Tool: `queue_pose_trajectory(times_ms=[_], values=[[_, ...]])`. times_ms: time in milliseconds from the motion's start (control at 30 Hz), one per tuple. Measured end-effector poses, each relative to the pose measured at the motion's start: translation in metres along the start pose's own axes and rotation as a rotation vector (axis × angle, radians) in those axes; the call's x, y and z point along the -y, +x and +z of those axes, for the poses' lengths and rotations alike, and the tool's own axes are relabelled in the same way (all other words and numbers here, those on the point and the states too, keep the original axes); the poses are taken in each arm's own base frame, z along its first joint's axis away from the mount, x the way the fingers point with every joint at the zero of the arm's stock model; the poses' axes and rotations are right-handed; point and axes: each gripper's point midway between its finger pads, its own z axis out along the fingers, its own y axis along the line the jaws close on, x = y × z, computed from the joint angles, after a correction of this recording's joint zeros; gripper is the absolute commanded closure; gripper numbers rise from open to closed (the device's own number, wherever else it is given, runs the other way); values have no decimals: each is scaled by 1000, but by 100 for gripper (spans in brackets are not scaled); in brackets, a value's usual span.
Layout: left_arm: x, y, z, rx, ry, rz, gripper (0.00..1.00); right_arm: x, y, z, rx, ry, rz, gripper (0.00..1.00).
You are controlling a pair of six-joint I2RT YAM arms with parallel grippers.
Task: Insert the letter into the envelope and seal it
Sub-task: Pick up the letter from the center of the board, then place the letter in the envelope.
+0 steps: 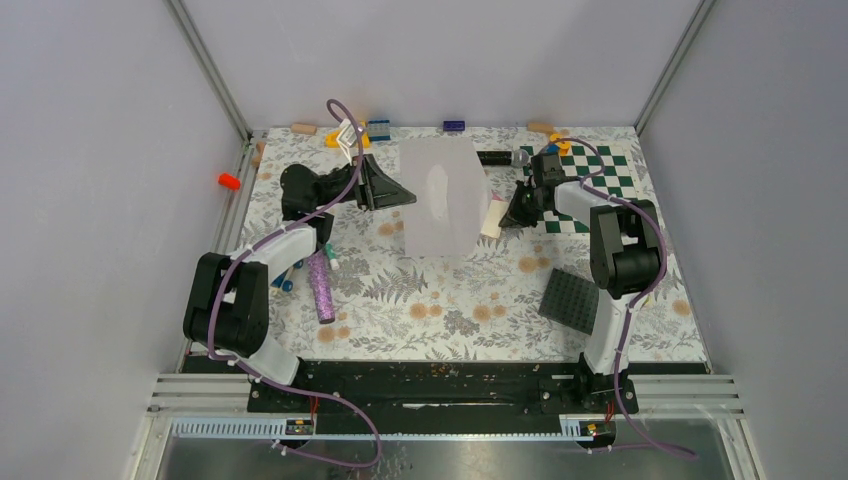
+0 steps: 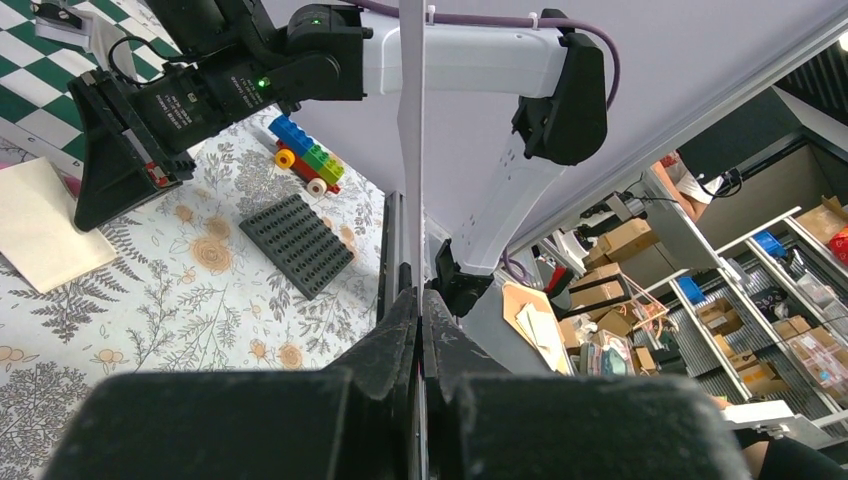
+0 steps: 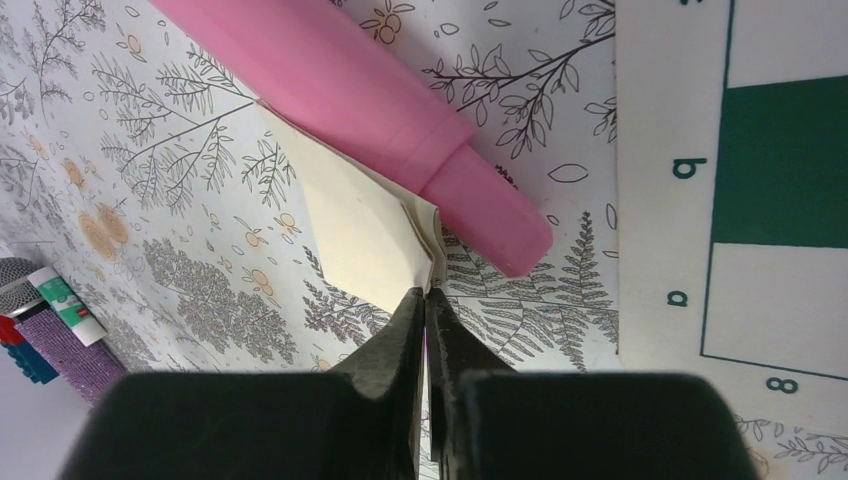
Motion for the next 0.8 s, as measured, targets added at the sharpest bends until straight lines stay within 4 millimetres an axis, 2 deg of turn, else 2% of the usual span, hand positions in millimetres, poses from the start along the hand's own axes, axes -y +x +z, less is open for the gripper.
queue_pose_trajectory(times_ms=[233, 300, 400, 467, 567, 667, 800], values=[[0, -2, -1, 6, 4, -4, 100, -5, 1, 1, 10, -44, -11, 100], [-1, -2, -2, 7, 3, -5, 100, -10, 1, -5, 18, -65, -17, 100], [-3, -2, -3, 11, 0, -11, 100, -24, -4, -26, 56, -105, -41, 100], [-4, -3, -5, 15, -3, -18, 100, -39, -12, -48, 101, -146, -74, 100], [-7, -3, -7, 19, -8, -26, 100, -66, -28, -95, 215, -213, -147, 100], [-9, -2, -7, 20, -13, -35, 100, -92, -39, -152, 348, -276, -232, 100], [-15, 0, -8, 19, -27, -38, 100, -111, -43, -217, 506, -317, -329, 100]])
